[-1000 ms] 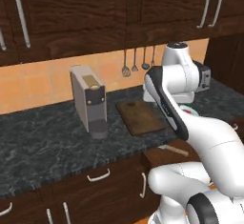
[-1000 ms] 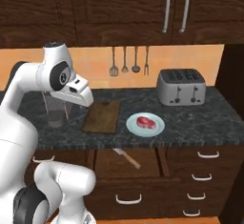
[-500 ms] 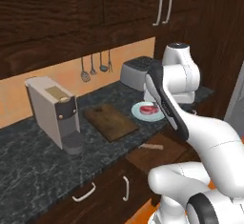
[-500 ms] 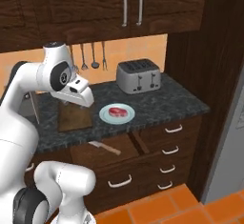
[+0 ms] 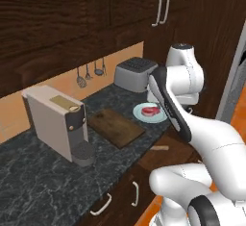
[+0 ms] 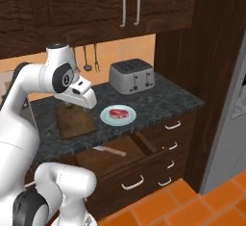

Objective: Pick up the knife from the drawer and place it on the cutting board. Then place the meat from the plate to the cutting board.

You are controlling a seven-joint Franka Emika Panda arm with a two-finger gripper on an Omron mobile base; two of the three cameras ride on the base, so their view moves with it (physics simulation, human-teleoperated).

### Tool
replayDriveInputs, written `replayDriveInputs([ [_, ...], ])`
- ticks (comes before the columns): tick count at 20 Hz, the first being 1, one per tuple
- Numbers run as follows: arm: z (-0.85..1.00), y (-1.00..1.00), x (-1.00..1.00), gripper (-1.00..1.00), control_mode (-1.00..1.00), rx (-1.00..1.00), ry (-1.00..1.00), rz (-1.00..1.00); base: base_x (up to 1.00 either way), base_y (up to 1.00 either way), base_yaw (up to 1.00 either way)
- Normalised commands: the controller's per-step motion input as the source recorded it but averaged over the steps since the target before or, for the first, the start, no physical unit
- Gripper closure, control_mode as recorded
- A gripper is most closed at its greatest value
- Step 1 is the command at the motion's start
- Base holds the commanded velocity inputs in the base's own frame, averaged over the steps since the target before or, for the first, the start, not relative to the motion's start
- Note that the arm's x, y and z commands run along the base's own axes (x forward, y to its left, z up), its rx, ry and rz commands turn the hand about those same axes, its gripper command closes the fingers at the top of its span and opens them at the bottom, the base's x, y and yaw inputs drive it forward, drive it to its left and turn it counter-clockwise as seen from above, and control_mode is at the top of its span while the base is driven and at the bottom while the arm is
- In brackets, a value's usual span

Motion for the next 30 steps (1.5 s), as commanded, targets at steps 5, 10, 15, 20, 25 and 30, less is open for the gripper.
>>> replayDriveInputs([
  [5, 0.00, 0.00, 0.00, -1.00, 1.00, 0.00, 0.00, 0.00, 0.10, 0.59, -0.25],
  [10, 0.00, 0.00, 0.00, -1.00, 1.00, 0.00, 0.00, 0.00, 0.01, 0.57, -0.25],
  [15, -0.20, -0.24, 0.13, -1.00, -1.00, 0.04, 0.09, -0.05, 0.04, 0.15, -0.10],
  [20, -1.00, -0.98, 0.65, -1.00, -1.00, 0.02, 0.42, -0.17, 0.00, 0.00, 0.00],
  [25, -1.00, -0.90, 0.45, -1.00, -1.00, 0.00, 0.36, -0.12, 0.00, 0.00, 0.00],
  [30, -1.00, -0.43, 0.38, -1.00, -1.00, -0.01, 0.24, -0.01, 0.00, 0.00, 0.00],
])
